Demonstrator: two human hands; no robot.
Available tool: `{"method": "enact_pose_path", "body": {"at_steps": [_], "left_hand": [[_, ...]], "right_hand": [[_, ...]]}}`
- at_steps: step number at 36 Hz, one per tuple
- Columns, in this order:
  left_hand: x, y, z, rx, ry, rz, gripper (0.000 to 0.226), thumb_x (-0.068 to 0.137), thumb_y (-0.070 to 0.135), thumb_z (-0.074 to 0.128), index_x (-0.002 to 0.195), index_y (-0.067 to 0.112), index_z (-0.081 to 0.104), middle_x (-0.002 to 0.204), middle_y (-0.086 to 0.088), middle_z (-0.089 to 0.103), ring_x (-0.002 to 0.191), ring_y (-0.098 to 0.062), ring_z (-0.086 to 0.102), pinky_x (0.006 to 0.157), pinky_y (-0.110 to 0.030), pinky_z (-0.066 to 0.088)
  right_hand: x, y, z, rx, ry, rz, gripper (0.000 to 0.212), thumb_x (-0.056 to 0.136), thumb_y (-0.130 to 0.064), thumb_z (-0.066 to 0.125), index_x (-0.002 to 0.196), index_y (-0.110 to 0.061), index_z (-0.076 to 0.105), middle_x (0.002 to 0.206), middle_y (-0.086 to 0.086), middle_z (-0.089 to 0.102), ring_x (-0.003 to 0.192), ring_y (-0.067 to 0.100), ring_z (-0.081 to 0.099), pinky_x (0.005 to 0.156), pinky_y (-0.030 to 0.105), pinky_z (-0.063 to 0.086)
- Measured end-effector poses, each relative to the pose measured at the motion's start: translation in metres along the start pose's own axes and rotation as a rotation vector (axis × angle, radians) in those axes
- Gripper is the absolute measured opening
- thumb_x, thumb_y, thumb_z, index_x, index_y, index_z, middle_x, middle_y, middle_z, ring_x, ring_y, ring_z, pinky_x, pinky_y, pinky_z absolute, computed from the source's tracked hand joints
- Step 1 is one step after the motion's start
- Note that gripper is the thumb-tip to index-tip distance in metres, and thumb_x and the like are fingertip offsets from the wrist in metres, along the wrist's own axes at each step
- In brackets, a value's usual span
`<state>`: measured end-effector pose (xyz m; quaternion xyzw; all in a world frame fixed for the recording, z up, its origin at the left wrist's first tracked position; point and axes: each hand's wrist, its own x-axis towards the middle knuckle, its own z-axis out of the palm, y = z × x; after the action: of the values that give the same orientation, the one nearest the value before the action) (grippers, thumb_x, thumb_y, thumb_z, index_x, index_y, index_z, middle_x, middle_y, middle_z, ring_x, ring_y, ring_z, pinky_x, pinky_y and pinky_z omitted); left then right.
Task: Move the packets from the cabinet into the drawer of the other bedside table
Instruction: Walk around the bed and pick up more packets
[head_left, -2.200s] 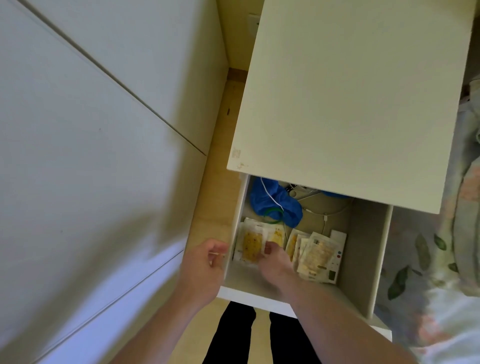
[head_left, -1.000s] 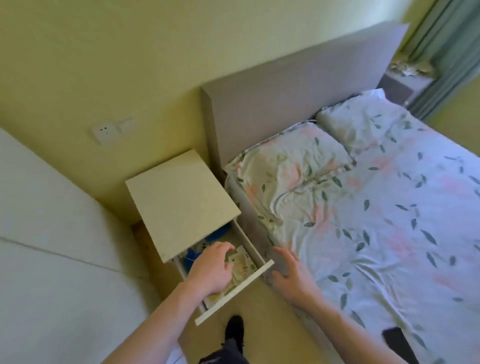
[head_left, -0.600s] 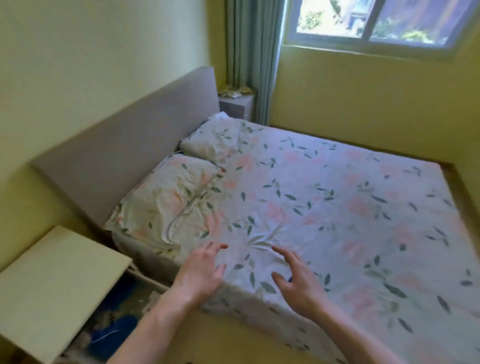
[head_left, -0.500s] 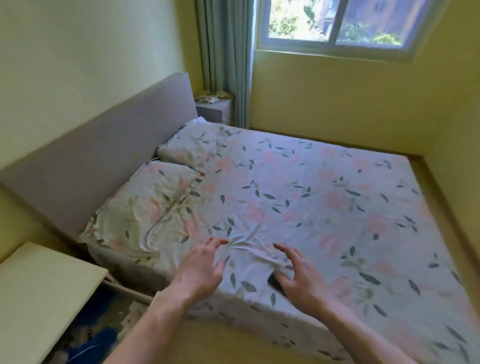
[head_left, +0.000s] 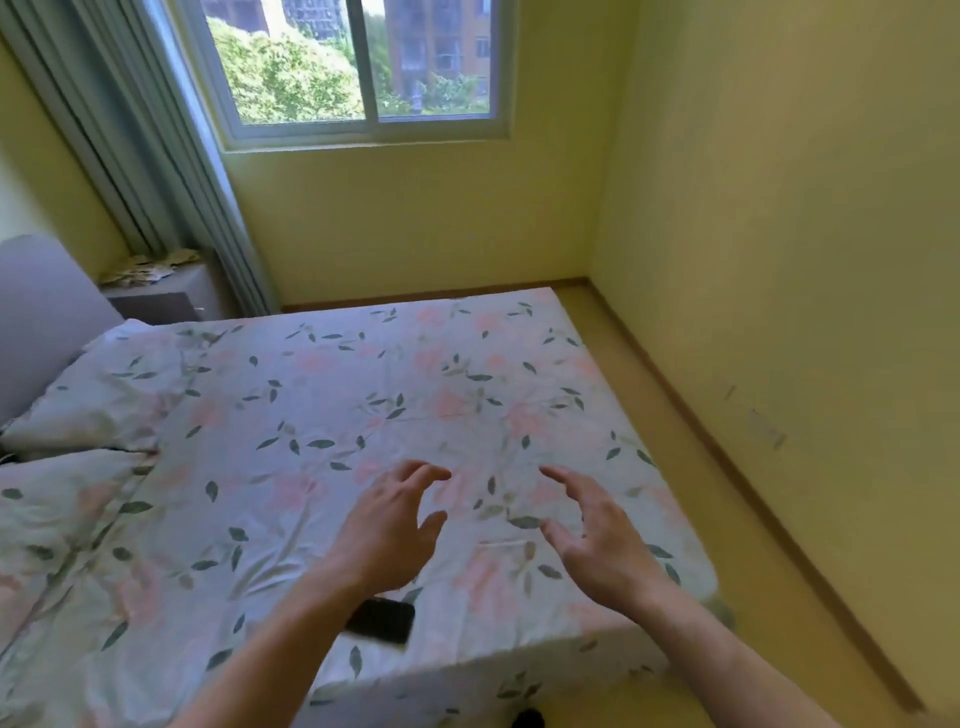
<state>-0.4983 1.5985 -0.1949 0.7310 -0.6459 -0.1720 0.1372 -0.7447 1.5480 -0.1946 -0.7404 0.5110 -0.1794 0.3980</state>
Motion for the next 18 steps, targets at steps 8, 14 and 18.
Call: {"method": "enact_pose_path", "body": {"at_steps": [8, 14, 18], "left_hand": [[0.104, 0.093, 0.039, -0.045, -0.009, 0.161, 0.043, 0.099, 0.041, 0.057, 0.141, 0.039, 0.046, 0.149, 0.014, 0.043, 0.132, -0.013, 0.047, 0.112, -0.031, 0.039], [0.189, 0.167, 0.071, -0.043, -0.034, 0.271, 0.038, 0.098, 0.043, 0.057, 0.136, 0.040, 0.050, 0.147, 0.017, 0.044, 0.132, -0.009, 0.046, 0.111, -0.028, 0.038], [0.241, 0.227, 0.091, -0.051, -0.038, 0.359, 0.035, 0.097, 0.041, 0.059, 0.132, 0.042, 0.053, 0.146, 0.018, 0.045, 0.131, -0.010, 0.047, 0.111, -0.032, 0.042]], "right_hand": [[0.031, 0.073, -0.102, 0.011, 0.081, 0.096, 0.051, 0.101, -0.031, 0.058, 0.148, -0.040, 0.041, 0.150, -0.023, 0.037, 0.134, 0.000, 0.039, 0.112, 0.023, 0.033], [0.056, 0.126, -0.181, 0.020, 0.168, 0.158, 0.048, 0.101, -0.033, 0.059, 0.143, -0.045, 0.041, 0.151, -0.024, 0.038, 0.141, 0.003, 0.036, 0.118, 0.031, 0.033], [0.062, 0.165, -0.238, 0.039, 0.241, 0.225, 0.050, 0.101, -0.036, 0.059, 0.145, -0.047, 0.040, 0.146, -0.028, 0.036, 0.135, -0.001, 0.037, 0.116, 0.030, 0.035]]}}
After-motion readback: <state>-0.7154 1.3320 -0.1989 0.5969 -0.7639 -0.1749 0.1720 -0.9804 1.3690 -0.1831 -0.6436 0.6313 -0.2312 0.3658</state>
